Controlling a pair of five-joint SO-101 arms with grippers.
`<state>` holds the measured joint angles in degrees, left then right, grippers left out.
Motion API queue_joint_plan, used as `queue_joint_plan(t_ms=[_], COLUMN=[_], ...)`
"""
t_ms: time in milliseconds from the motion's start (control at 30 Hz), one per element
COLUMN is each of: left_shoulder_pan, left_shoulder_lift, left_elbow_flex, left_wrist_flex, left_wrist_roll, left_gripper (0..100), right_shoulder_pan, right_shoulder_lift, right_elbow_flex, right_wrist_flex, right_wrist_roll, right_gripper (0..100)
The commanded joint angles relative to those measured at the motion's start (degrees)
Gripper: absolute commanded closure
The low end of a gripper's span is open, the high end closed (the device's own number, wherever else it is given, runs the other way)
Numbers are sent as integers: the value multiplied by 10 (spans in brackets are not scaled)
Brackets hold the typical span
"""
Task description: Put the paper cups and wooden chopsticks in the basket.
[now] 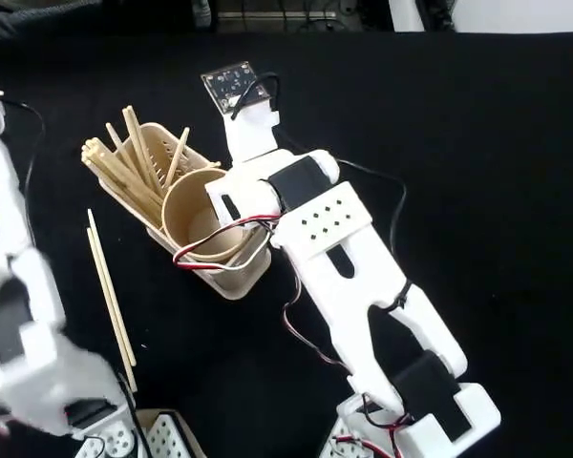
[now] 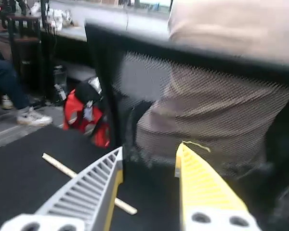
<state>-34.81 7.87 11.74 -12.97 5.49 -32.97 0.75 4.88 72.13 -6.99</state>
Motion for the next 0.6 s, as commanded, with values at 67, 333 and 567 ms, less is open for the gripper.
queue_joint_plan(t_ms=[67, 333, 567], left_shoulder_pan=[-7, 15, 22], left_shoulder_lift=[411, 852, 876], left_elbow_flex=[-455, -1043, -900], left_wrist_flex=[-23, 148, 71], left_wrist_roll=[-22, -23, -20], left_gripper=[866, 840, 842], right_shoulder_pan=[-4, -6, -6], right_shoulder_lift=[118, 118, 118], right_elbow_flex=[55, 65, 65], right_wrist_flex=[-2, -3, -6], right_wrist_roll=[8, 8, 8], right_gripper=[987, 987, 987])
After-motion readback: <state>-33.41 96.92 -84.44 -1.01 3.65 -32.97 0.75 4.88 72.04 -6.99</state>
